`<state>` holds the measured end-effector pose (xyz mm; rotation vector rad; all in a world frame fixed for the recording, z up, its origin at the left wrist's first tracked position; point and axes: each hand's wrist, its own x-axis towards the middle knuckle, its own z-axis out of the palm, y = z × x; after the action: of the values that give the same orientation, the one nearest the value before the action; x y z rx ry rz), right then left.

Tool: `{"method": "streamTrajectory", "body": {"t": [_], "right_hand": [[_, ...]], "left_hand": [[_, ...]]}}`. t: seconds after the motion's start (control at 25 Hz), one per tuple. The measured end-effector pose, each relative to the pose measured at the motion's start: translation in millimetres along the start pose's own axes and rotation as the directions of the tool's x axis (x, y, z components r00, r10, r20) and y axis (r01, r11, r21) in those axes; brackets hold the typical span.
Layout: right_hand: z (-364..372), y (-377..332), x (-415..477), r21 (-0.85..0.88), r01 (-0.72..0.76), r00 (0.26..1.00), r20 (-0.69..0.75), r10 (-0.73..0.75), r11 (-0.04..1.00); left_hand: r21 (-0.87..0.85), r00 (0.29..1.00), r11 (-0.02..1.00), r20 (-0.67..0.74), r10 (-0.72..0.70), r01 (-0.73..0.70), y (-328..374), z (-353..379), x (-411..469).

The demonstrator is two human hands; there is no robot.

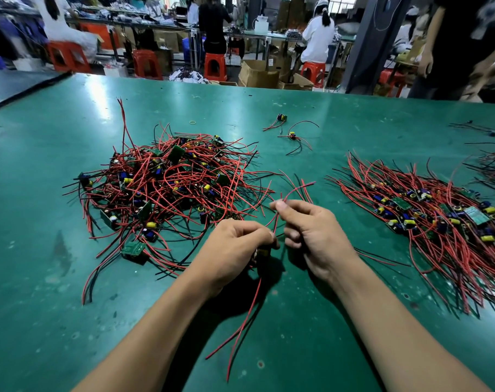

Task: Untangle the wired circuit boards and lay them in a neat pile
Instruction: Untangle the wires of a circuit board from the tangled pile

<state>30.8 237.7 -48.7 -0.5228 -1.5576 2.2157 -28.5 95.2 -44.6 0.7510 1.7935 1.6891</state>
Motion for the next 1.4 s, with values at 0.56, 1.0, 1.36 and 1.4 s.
{"method": "streamTrajectory", "body": {"t": [0.56,1.0,1.36,1.4], "right_hand": [[-8.3,-22.4,4.7,0.506,-0.142,0.975,-0.076,0.208,0.851],[-12.7,-22.3,6.3,0.412,-0.031,0.978,-0.177,0.113,0.911],[-11.7,-16.9,5.1,0.159,-0.019,0.961,-0.27,0.062,0.987],[-12.2,-17.2,5.5,0.148,-0.009,0.96,-0.277,0.05,0.989]], "left_hand": [[0.11,0.993,0.993,0.119,0.016,-0.029,6.2,-0.2,-4.7],[0.102,0.991,0.995,0.133,-0.004,-0.01,5.8,-1.2,-3.9],[-0.112,0.999,0.993,0.032,-0.018,0.021,1.6,0.6,-1.6],[-0.127,0.999,0.991,0.018,-0.027,0.029,1.6,1.3,-1.1]]}}
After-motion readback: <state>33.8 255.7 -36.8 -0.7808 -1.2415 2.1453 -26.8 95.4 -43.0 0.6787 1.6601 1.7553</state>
